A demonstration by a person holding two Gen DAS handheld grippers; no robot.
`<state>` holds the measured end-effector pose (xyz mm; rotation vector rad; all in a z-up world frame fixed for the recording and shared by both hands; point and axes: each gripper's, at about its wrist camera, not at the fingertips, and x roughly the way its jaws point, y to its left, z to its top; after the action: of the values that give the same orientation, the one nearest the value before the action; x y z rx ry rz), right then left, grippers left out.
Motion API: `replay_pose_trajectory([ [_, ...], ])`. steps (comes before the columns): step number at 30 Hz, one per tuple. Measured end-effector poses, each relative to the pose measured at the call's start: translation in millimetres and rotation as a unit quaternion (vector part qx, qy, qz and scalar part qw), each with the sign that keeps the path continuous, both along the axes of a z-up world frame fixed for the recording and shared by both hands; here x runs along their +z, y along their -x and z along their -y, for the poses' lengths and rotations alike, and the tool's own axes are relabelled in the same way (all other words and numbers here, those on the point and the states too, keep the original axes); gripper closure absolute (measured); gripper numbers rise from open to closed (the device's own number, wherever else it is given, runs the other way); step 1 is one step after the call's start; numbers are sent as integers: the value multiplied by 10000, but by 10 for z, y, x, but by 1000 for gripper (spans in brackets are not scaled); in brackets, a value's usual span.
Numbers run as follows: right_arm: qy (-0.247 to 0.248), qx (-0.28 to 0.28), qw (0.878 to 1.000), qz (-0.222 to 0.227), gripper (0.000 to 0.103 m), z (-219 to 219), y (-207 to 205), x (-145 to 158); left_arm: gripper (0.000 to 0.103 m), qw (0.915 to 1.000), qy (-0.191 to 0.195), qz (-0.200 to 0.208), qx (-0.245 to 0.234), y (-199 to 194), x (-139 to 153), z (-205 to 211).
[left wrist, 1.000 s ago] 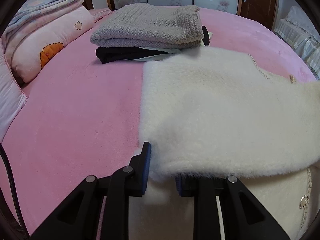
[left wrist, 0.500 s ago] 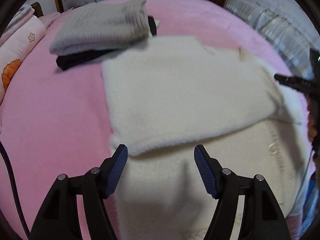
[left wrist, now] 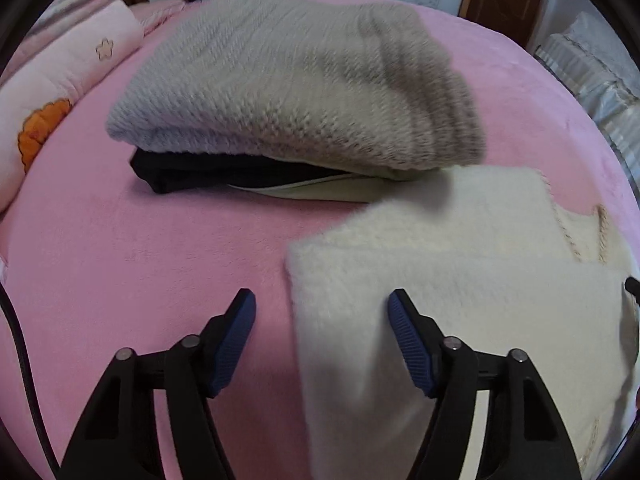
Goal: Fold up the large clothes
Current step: 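Fold the trimmed front panel over the sleeve with the right gripper and release, then move both open grippers over the cardigan toward its hem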
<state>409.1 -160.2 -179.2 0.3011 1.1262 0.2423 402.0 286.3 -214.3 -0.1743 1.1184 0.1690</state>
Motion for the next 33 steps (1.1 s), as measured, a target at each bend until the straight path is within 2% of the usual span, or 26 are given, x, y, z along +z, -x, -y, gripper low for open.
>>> replay_pose_trajectory([
  [2,-113,59,9999,83,52,-9,-29,-29,50,9997,231,99,47,-55,-45,-55],
  [3,-158,131,9997,117,52,-29,-34,-36,68,9990,425,156,42,-77,-57,-73],
  [4,-169,216,9995,131,57,-60,-36,-46,80,9992,355,155,114,-85,-57,-76],
  [5,-20,345,9993,111,79,-123,-35,-59,87,9995,210,154,166,-90,-50,-65],
  [6,129,443,9988,137,86,-176,-24,-58,90,9996,108,200,158,-84,-29,-44],
  [9,707,441,9950,555,89,-299,64,34,92,9984,-287,449,178,-17,13,33],
  [13,631,240,9974,248,88,-243,27,-161,92,9980,-532,309,172,-23,-169,89],
  [15,742,98,9969,258,85,-227,80,-58,90,9970,-682,311,170,-23,-54,150],
  [16,973,2,9947,319,80,-240,158,39,89,9968,-712,318,180,8,9,167],
  [17,1215,6,9916,447,80,-279,254,137,89,9963,-761,356,173,73,121,206],
  [19,1549,127,9844,829,80,-401,510,341,89,9960,-657,587,115,225,313,301],
  [20,1560,259,9825,986,78,-494,669,435,88,9961,-496,736,25,342,415,376],
  [23,921,827,9866,1062,77,-813,1040,557,86,9949,-39,991,-195,668,598,634],
  [26,466,1297,9862,922,77,-1172,1260,489,86,9946,360,957,-201,955,538,874],
  [28,531,1438,9841,893,77,-1367,1314,370,86,9945,460,936,-52,1068,432,954],
  [30,685,1359,9855,744,77,-1422,1279,180,86,9965,328,762,107,1118,229,965],
  [31,726,1288,9869,639,80,-1397,1240,93,86,9975,214,642,179,1142,134,981],
  [32,705,1226,9881,598,94,-1338,1233,42,86,9983,138,506,234,1160,26,963],
  [33,744,1108,9893,593,102,-1217,1213,23,89,9984,166,470,270,1188,-45,892],
])
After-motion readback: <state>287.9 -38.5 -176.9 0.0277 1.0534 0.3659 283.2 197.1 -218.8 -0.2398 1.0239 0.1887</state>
